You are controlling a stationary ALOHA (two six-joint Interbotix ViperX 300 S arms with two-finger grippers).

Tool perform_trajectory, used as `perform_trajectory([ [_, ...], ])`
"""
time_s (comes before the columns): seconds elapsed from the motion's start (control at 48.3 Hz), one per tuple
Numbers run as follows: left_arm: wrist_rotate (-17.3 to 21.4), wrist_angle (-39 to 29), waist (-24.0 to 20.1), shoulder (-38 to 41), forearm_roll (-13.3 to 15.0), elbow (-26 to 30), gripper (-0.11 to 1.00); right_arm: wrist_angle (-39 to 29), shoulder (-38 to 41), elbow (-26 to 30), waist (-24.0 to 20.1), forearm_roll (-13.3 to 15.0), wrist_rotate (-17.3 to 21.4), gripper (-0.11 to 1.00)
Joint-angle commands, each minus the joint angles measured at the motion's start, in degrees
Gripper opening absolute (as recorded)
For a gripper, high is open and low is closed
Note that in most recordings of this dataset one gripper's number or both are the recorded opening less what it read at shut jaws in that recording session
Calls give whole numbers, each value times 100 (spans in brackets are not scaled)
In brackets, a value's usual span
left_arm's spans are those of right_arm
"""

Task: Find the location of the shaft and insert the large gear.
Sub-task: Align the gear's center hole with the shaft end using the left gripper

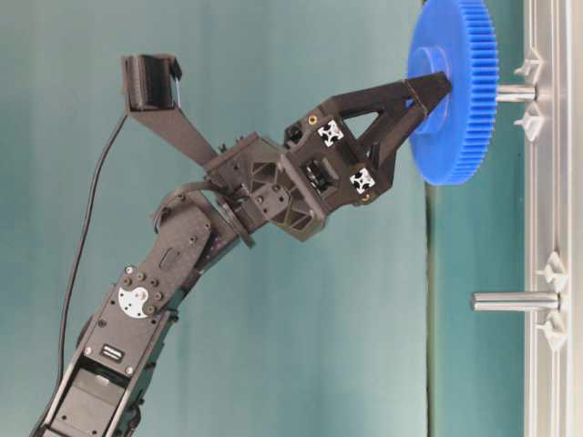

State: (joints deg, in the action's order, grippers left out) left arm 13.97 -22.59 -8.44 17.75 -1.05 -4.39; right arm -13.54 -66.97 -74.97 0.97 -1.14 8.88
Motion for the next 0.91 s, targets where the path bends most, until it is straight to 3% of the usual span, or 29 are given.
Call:
perform_trajectory([
  [0.0, -26, -26, 88, -176, -18, 123, 71, 62, 44, 26, 18, 9, 62, 2],
  [0.476, -44, -229, 299, -176, -18, 132, 71, 70, 44, 26, 18, 9, 62, 2],
  [0.89, 9, -316, 18, -62, -18, 404, 71, 70, 44, 18, 88, 9, 62, 2],
])
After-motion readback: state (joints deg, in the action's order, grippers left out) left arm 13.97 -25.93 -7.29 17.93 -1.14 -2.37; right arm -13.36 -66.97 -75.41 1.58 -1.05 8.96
